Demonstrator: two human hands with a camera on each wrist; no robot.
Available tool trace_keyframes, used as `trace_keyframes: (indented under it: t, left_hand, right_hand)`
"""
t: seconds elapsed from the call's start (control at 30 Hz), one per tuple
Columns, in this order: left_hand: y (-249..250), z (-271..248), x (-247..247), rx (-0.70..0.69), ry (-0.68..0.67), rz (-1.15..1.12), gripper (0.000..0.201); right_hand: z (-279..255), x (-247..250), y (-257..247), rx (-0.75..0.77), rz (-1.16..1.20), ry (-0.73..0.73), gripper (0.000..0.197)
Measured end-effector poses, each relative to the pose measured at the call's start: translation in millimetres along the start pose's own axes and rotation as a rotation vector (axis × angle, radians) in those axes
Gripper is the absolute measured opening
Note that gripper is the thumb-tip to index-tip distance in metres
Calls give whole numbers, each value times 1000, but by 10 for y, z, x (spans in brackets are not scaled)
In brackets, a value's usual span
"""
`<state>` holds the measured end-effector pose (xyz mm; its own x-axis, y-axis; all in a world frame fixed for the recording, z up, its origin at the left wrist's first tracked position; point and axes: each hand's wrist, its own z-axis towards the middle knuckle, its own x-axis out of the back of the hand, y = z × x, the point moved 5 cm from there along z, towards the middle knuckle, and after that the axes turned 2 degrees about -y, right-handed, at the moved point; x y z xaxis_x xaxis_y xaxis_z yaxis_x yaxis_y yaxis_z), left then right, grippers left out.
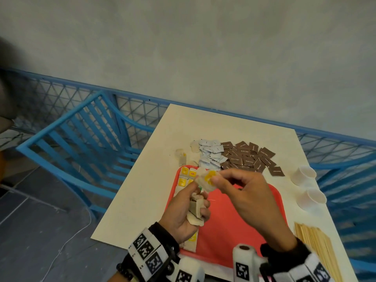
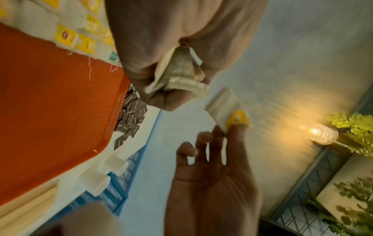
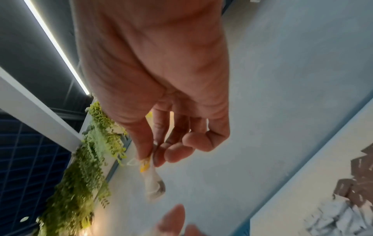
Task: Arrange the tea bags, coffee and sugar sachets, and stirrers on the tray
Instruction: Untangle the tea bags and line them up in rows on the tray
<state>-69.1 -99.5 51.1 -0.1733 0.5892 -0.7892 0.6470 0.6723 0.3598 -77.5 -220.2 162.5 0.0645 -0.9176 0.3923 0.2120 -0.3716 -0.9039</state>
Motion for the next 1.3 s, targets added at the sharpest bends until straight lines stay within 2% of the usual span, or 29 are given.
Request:
trace_keyframes:
  t: [0.1,0.2,0.27,0.37,0.47,0.57,0.67,0.8,0.87,0.97,1.03,1.1,1.2,1.3]
  left_hand:
    - [213,-34,-53,-137,-2,170,26]
    - [534,-179,-241,-423,-38,527,30]
    - [704,-324,-495,-605,-117,766,28]
    - [774,-417,-807,-712,-210,1032,21]
    - [792,-388,-860,-735,-171,1088,10]
    - [801,-341,-779,-686,-115,961,16]
    - [798,-318,-728,-639,-113,923,18]
    - [798,-308,-687,-567,-136,1066,14]
    - [830,-311,-711,-577,-140,1068,18]
    - [864,-291,-785,-589,-171,1023,10]
    - [876,-286,-817,-620,-167,1057,9]
    - [868,-278,-834,-600,-174,1043,14]
    - [848,-249,-830,-560,-171,1116,11]
    - [884,-282,-833,-579,-170,1110,24]
  right_hand:
    - [105,193,-61,-8,32,14,11]
    - [200,357,-108,14,-50,-20,14]
    - [275,427,-129,34,-164,-67,11]
    - [355,475,-144,49,-274,-151,12]
    - [385,455,-158,74,-250,-143,11]
    - [388,391,-100,58,-111,-49,12]
    - [376,285,-49,56,-21,17,10]
    - [412,316,-45,42,89,140,8]
    - [450,339,-56,50,86,129,9]
    - [492,342,-74,61,55,113,9]
    - [502,340,-81,55,115,137,9]
    - [507,337,-71,38,177,159,12]
    - [510,328,-41,24,186,166,12]
    - [507,316,-35,20,159,157,11]
